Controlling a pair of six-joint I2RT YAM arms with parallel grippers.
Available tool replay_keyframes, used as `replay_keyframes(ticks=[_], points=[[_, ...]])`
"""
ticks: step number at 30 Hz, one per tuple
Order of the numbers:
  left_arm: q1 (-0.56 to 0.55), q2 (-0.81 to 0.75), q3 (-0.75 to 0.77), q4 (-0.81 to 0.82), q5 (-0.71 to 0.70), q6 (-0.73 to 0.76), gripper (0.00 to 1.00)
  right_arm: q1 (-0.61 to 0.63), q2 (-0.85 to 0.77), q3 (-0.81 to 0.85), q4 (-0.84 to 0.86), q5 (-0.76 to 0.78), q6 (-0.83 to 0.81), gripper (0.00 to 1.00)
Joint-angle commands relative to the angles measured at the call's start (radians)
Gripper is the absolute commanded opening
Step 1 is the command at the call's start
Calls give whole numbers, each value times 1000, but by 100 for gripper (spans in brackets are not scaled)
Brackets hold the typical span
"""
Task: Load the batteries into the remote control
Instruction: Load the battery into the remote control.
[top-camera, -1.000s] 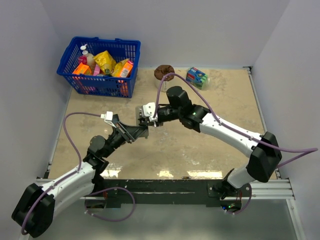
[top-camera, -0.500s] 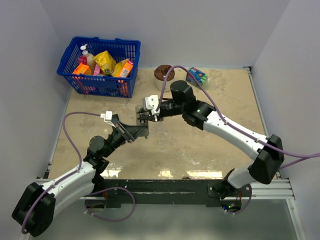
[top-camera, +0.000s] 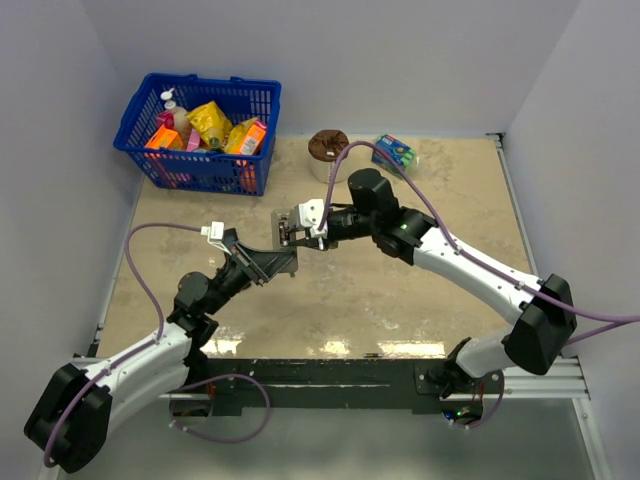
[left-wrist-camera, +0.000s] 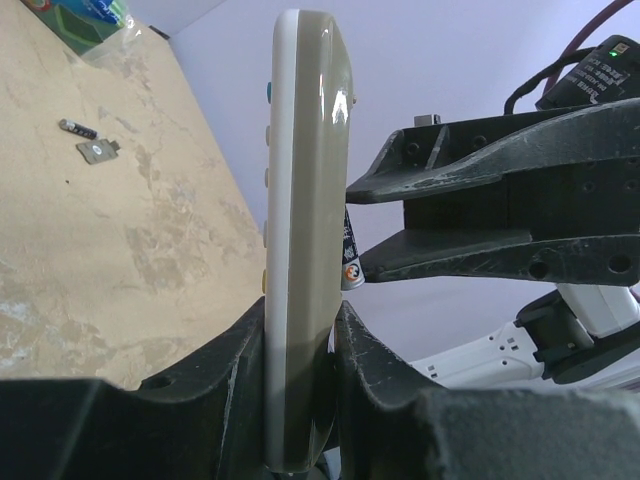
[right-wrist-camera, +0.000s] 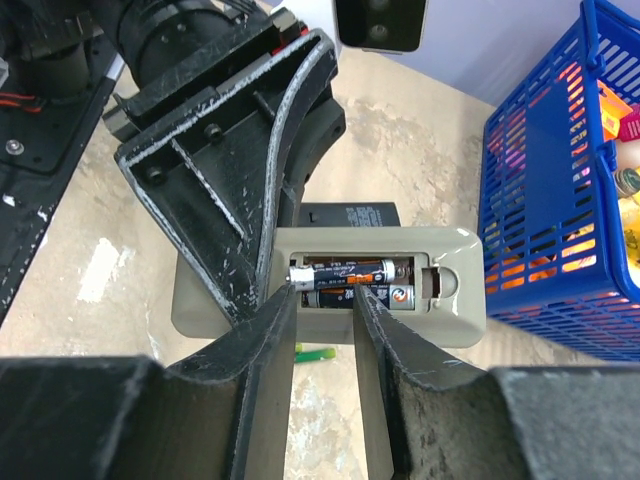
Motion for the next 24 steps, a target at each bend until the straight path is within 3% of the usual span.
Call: replay_keyframes(ticks=[1, 24], points=[[5, 2, 24, 98, 12, -18, 0, -1, -19, 4, -6, 2, -42, 33], [7, 7, 24, 109, 17, -23, 0, 5, 4, 12, 45, -50, -2, 39]])
